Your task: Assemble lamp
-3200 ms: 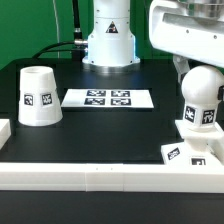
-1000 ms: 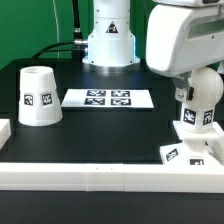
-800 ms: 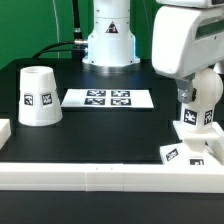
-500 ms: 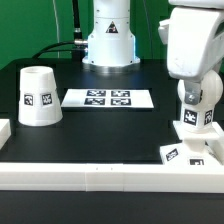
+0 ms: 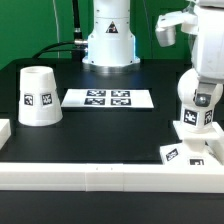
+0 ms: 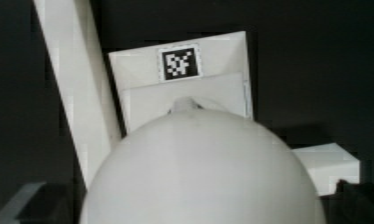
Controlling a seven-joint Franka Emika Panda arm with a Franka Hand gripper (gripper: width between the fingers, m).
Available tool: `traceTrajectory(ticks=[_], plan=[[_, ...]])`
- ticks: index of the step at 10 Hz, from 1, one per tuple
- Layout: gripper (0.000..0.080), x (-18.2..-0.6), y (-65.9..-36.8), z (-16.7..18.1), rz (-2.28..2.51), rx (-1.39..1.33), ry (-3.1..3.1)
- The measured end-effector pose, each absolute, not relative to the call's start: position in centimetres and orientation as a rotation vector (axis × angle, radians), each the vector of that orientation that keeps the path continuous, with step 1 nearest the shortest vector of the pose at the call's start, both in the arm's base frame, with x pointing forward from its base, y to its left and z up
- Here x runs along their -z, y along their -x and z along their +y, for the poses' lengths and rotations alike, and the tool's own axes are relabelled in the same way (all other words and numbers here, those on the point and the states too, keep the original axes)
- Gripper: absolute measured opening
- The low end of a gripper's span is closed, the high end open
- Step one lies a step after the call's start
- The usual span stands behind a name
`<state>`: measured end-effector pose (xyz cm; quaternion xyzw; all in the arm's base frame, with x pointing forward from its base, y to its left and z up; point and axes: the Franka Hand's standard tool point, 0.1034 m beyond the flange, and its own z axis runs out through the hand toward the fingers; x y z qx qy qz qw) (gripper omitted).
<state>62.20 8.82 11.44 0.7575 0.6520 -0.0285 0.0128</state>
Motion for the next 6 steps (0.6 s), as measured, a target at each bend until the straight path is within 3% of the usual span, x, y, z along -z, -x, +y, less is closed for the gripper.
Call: traceTrajectory(ticks=[6], plan=[[0.0698, -11.47, -62.51, 7.73, 2.371, 0.111, -1.994]])
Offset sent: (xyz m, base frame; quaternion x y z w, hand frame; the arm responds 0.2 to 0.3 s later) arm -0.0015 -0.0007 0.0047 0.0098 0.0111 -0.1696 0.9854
